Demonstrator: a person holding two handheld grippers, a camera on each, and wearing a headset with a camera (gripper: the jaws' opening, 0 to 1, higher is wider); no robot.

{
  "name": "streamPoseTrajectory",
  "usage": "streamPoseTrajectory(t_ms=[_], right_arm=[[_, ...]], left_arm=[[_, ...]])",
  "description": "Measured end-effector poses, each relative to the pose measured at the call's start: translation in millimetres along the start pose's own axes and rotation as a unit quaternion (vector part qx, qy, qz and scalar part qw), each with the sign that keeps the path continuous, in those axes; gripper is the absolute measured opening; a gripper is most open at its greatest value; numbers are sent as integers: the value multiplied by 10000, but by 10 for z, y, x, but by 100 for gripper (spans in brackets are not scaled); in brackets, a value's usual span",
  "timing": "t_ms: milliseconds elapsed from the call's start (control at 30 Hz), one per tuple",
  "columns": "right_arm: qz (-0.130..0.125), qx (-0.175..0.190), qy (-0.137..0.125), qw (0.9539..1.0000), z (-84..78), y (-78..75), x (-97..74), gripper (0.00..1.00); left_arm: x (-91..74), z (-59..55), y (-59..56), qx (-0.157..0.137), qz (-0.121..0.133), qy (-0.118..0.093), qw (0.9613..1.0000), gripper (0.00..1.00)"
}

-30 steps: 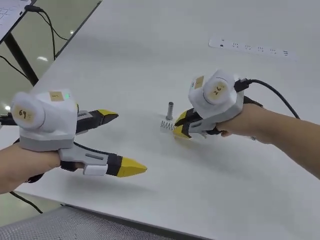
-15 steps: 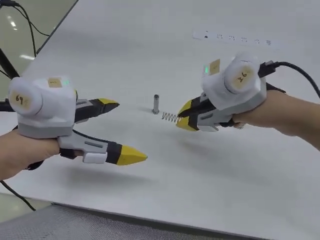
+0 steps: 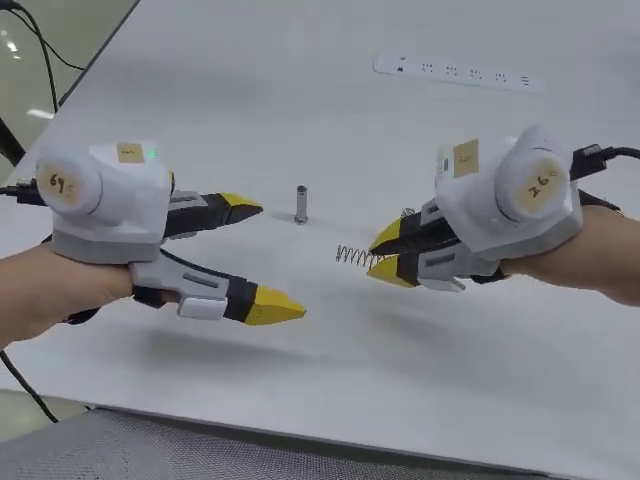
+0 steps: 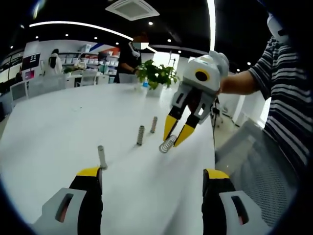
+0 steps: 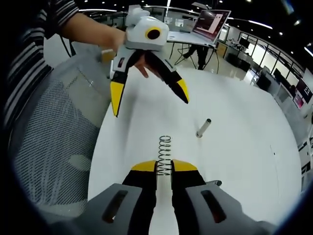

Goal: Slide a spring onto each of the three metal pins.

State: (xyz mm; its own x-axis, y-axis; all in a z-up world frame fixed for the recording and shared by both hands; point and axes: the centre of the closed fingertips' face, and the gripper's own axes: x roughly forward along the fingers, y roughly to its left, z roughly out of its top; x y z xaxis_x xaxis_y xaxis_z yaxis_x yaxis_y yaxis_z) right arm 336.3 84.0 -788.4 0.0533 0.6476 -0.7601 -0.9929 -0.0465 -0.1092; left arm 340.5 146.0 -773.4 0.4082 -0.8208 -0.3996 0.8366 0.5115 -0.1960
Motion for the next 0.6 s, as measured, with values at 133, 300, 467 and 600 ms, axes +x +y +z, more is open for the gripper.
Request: streamPoseTrajectory(t_ms=[133, 300, 467, 600], right_arm=[[-2, -20, 35, 10000, -30, 25, -14, 8], [-5, -15, 17, 10000, -32, 33, -34, 8], [5, -6, -16, 10000, -22, 52, -55, 8], [-16, -32, -15, 10000, -23, 67, -73, 8]], left_arm=[[65, 39, -34, 19, -168, -29, 9999, 72], [212, 83, -157, 182, -495, 19, 9986, 57], [323, 141, -227, 268, -672, 0, 9974, 48], [376, 169, -298, 318, -817, -20, 9962, 39]])
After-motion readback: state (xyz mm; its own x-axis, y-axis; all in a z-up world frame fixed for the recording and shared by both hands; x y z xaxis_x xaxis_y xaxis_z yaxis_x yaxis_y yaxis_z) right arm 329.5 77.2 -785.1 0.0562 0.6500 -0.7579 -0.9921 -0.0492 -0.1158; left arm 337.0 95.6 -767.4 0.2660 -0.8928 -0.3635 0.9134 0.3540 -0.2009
